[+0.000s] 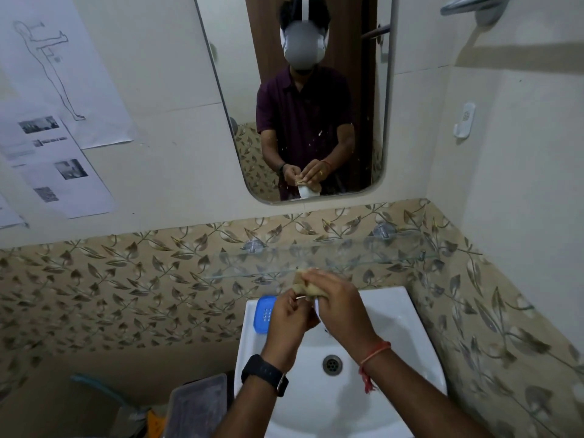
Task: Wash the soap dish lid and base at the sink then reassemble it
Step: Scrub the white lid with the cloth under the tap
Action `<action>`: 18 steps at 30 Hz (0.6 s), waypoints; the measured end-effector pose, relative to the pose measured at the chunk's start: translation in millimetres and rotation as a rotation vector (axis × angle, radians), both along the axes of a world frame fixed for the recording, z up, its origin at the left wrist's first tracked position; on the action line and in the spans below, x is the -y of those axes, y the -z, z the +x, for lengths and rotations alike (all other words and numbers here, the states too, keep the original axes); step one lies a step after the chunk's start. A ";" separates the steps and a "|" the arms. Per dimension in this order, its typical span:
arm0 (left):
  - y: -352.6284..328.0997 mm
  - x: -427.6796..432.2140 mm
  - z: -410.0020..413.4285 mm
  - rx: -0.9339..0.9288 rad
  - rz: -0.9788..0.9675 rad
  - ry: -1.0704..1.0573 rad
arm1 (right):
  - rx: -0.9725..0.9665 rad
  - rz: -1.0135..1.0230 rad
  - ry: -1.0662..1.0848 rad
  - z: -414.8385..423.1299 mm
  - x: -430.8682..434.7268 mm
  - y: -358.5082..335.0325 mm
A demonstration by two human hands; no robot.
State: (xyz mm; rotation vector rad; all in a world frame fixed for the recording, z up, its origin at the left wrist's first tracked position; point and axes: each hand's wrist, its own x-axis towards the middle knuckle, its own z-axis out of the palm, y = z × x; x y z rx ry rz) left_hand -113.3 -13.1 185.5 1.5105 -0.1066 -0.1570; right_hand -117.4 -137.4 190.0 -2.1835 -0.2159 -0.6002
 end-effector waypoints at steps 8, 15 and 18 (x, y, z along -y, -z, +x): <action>2.5 -11.5 14.0 -0.059 -0.103 -0.121 | 0.071 -0.197 0.000 -33.5 -0.4 31.3; -17.2 -14.5 13.2 -0.056 -0.026 0.009 | 0.040 -0.149 0.009 -3.9 -3.7 -5.5; -21.3 -22.8 25.3 -0.058 -0.083 -0.113 | 0.112 -0.151 -0.009 -23.8 -8.6 10.2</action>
